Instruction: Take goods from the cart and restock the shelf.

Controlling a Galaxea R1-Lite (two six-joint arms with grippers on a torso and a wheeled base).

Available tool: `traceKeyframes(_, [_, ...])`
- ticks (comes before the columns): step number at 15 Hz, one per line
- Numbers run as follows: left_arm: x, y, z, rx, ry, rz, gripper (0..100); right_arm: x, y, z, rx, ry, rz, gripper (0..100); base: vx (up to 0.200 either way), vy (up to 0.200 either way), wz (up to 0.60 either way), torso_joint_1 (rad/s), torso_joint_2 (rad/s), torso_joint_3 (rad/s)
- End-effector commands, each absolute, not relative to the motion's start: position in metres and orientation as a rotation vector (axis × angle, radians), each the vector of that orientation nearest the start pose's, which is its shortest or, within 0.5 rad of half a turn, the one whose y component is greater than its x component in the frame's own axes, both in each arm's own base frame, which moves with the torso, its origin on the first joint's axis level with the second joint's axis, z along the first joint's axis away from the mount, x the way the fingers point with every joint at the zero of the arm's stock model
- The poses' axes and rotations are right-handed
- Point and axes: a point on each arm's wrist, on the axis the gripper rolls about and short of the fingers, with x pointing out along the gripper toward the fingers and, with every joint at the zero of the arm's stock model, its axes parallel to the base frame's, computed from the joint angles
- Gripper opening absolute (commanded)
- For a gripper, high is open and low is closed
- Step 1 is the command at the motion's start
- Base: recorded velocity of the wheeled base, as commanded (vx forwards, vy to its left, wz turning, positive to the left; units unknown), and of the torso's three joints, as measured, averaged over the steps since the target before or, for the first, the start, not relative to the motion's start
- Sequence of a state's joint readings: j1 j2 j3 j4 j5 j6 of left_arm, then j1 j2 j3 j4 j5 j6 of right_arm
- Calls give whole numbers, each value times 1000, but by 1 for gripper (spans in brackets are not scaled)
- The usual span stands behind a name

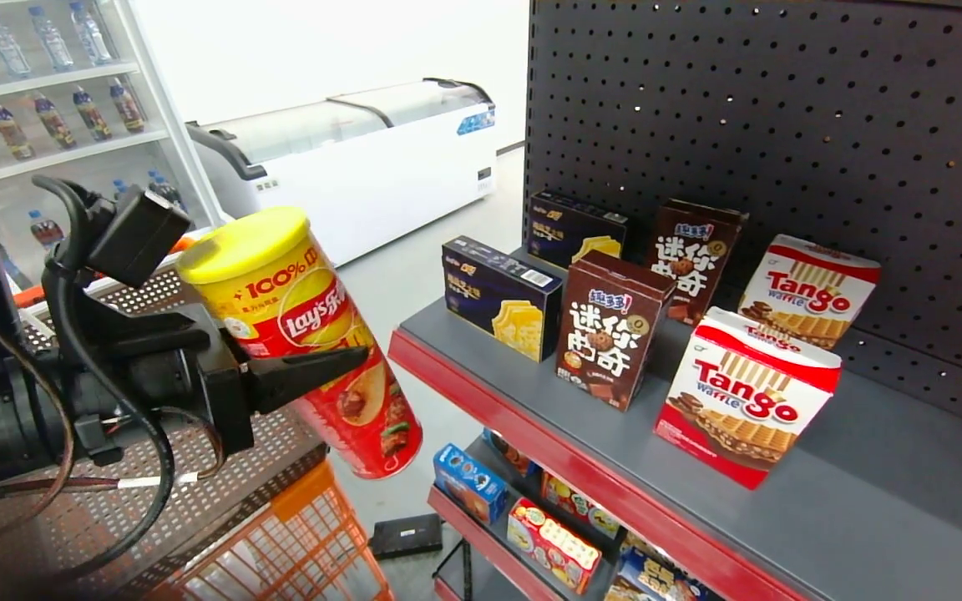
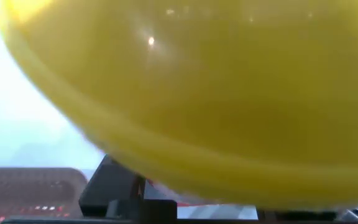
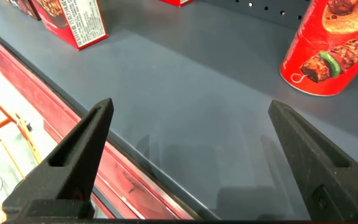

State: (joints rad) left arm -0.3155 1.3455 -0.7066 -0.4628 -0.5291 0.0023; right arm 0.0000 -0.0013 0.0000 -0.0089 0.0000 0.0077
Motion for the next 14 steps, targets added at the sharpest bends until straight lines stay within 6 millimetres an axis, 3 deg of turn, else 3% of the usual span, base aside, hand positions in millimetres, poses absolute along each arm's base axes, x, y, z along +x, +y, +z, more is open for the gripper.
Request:
traceKeyframes(1, [202,-84,236,-13,159,-888,0,-23,0,76,8,-9,0,100,0,0,0,0,0,0])
traceKeyframes(8, [193,-105,234,-20,184,-1097,0,-23,0,76,8,-9,2,100,0,0,0,0,0,0])
traceKeyframes(14, [162,-111,235,6,255,-1204,0,-23,0,76,8,-9,2,100,0,0,0,0,0,0])
